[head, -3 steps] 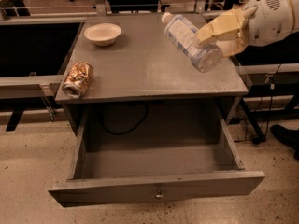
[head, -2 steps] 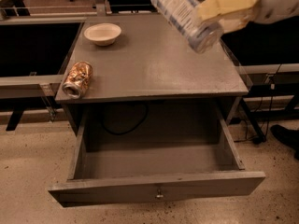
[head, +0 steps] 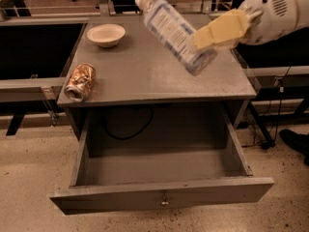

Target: Place blue plastic bottle into top drawer

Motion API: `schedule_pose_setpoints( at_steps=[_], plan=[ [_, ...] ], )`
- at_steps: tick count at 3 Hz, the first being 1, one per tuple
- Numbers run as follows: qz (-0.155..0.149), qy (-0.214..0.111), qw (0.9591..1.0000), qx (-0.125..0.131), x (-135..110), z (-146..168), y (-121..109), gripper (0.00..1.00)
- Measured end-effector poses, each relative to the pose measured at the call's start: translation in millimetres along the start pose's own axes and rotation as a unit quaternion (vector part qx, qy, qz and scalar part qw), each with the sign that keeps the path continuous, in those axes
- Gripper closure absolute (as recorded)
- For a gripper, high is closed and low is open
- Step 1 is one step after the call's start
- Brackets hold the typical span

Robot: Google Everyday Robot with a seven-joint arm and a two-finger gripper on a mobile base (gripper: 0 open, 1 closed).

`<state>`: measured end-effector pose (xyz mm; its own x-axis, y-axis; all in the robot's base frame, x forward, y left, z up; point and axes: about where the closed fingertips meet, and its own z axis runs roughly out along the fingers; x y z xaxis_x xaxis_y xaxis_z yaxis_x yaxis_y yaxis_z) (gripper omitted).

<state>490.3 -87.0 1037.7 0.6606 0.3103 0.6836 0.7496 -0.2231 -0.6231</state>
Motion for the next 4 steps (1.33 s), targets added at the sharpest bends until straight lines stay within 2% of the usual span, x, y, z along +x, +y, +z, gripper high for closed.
schedule_pose_setpoints(
  at_steps=[1,2,3,4],
  plan=[
    [-0.034,-0.01,0.9992,-0.02,-33,26,20,1.0],
    [-0.037,-0.025,0.9986,-0.026,-66,33,31,1.0],
    [-0.035,-0.027,0.9988,-0.022,-63,37,30,1.0],
    [-0.049,-0.056,0.9963,-0.044,-70,48,43,1.0]
  ],
)
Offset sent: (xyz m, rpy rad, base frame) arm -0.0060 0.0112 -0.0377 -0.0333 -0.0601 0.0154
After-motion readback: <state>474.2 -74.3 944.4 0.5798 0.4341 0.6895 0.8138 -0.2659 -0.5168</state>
